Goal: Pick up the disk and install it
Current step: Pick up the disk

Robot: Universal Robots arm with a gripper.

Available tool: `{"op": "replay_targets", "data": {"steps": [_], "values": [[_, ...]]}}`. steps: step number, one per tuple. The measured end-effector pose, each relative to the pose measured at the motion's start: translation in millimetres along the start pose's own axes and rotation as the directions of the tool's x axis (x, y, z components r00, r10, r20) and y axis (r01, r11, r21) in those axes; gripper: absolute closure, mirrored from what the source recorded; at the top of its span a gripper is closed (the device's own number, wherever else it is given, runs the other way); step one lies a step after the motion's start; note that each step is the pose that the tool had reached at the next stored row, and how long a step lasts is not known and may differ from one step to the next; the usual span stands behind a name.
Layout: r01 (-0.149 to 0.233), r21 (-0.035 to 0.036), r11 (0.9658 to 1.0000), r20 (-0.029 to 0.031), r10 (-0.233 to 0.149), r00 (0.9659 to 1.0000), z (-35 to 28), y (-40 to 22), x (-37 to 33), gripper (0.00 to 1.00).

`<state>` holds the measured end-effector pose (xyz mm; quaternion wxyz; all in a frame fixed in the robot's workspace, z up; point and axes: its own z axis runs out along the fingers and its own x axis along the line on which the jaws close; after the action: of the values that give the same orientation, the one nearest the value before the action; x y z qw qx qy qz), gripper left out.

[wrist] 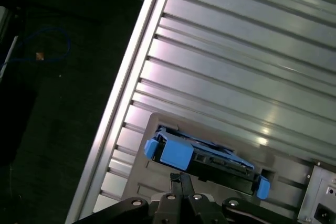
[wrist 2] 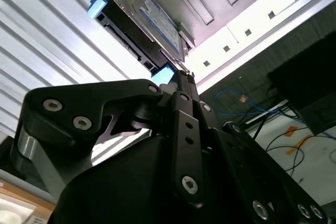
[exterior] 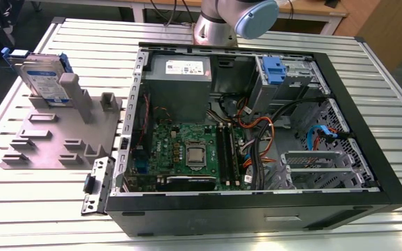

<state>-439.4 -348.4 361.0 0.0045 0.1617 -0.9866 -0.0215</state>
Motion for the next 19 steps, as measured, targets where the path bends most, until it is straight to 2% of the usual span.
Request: {"op": "replay_targets", "data": {"steps": [3, 5, 19], "values": [[0.049, 0.0, 0.9988, -0.0021, -0.049, 0.9988, 0.0, 0.0, 0.0, 0.89], [0.067, 0.0, 0.9977, -0.003, -0.067, 0.9977, 0.0, 0.0, 0.0, 0.89], [0.07, 0.0, 0.9976, -0.0031, -0.07, 0.9976, 0.0, 0.0, 0.0, 0.89]]}}
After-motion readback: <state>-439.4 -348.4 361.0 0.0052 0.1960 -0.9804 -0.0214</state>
